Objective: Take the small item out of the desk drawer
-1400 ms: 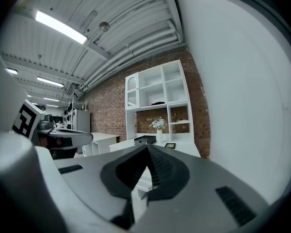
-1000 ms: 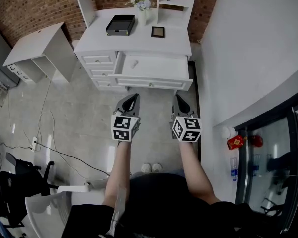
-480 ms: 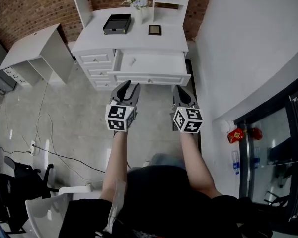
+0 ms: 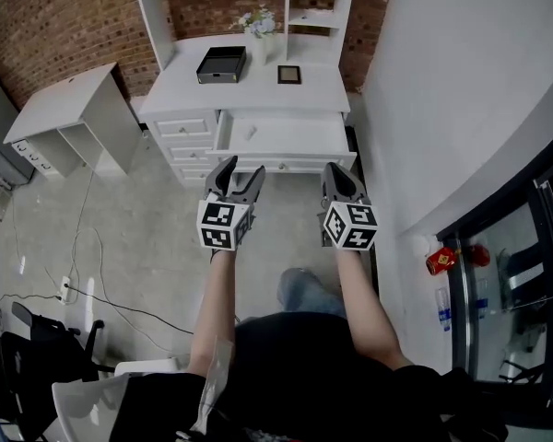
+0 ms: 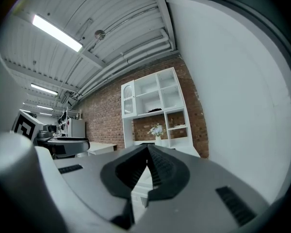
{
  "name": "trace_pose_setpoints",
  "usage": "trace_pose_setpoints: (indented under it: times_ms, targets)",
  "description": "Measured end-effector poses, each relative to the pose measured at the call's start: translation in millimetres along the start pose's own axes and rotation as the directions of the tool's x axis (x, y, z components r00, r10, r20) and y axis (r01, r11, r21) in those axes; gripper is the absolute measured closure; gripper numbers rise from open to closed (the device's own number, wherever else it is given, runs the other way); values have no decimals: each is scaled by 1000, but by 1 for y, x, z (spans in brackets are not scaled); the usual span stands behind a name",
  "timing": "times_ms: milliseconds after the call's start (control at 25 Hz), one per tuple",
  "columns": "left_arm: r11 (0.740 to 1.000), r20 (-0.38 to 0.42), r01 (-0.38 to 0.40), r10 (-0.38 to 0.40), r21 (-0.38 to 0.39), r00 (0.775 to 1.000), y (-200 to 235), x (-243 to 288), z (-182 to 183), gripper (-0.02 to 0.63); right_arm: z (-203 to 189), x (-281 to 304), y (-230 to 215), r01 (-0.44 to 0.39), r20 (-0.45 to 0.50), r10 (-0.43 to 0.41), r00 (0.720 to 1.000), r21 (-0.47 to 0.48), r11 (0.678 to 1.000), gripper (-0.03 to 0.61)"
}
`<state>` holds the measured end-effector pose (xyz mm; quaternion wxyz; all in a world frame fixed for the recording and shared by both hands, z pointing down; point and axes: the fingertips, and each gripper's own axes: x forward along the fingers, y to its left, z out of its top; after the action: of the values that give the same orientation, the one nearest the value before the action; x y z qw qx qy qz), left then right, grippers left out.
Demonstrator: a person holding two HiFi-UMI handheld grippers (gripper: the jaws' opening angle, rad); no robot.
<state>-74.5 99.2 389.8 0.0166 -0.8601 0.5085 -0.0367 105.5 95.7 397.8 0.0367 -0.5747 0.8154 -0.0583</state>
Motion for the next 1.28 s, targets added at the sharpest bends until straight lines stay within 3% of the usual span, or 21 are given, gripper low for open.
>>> trace_pose_setpoints:
  times_ms: [520, 1280]
  targets:
    - [999, -50, -10, 8, -34, 999, 34, 58, -34, 374, -30, 62, -23, -1, -51, 2, 999, 17, 1000, 580]
    - [988, -184, -135, 119, -78, 976, 168, 261, -91, 356, -58, 312, -91, -105, -151, 106, 983, 18, 994, 580]
